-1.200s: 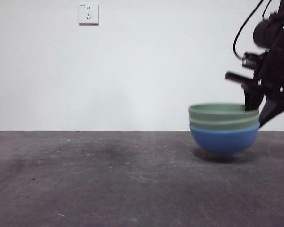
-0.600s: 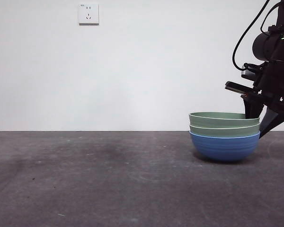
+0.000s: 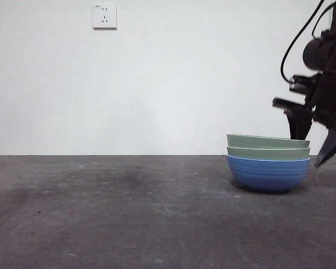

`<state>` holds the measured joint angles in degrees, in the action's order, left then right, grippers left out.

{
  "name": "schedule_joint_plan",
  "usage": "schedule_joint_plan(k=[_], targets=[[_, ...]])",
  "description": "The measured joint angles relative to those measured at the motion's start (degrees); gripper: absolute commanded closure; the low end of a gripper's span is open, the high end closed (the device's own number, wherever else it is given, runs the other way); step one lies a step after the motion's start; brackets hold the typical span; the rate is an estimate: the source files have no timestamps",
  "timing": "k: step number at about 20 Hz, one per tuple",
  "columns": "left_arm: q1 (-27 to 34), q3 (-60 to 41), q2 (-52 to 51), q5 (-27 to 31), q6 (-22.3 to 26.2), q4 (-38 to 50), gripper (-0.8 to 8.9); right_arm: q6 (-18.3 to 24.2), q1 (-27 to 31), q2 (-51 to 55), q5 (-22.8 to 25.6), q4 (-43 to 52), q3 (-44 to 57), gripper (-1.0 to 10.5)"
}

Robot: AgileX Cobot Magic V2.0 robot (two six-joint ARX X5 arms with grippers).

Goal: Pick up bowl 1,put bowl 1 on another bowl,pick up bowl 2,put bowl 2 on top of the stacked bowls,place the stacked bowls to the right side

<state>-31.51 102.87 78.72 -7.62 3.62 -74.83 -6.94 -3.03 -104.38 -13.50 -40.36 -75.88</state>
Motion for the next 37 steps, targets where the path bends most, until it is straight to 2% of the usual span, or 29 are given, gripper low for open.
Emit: schedule_joint_plan(k=[6,9,13,14,15,16,17,21,37], targets=[[0.0,0.0,0.0,0.0,0.02,0.5,5.54,0.15,0.39,15.43,-0.02,-5.38,0.02,7.2],[0.0,0.0,0.0,0.0,0.02,0.5,5.62,1.05,-0.48,23.87,0.02,-13.18,0.02,7.3],[0.0,0.0,0.02,-0.02,0.04,0.5,5.64,3.87,-5.64,34.84,-0.04,-25.97,0.02,7.4],[0.0,-0.02,0.0,-0.02,0.11,0.46,5.67,4.22,-6.75,36.57,-0.04,-28.24,0.02,8.0],[0.0,0.0,0.0,-0.02,0.28,0.24,6.03,4.74,-8.0,38.38,-0.02,-30.27,0.02,9.0],[0.0,0.0,0.0,-0.04,0.33,-0.13,7.23,5.4,-8.87,39.63,0.0,-31.17,0.02,9.7],[0.0,0.0,0.02,-0.07,0.46,-0.68,8.31,6.23,-9.7,40.96,-0.02,-31.69,0.02,9.6],[0.0,-0.02,0.0,-0.07,0.46,-0.81,8.17,7.21,-10.19,42.42,0.0,-32.02,0.02,9.4],[0.74,-0.02,-0.15,0.66,1.11,1.11,8.17,6.75,-10.12,42.42,0.2,-32.0,0.02,9.4]])
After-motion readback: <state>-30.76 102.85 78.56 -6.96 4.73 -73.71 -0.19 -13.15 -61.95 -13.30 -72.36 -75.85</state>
